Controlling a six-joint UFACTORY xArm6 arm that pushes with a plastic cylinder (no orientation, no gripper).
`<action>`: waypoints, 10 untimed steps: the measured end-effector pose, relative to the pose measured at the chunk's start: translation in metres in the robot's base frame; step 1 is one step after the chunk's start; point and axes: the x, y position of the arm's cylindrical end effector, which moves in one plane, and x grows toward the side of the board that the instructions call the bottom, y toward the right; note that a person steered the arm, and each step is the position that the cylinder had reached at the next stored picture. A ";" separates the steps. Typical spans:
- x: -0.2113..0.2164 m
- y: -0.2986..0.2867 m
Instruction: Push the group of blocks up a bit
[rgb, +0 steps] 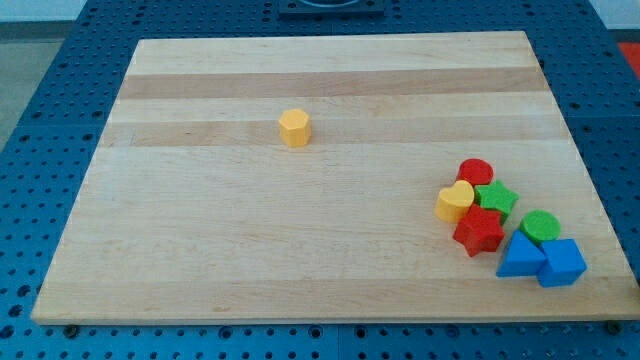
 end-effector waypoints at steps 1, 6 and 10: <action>0.002 -0.020; -0.019 -0.051; -0.002 -0.057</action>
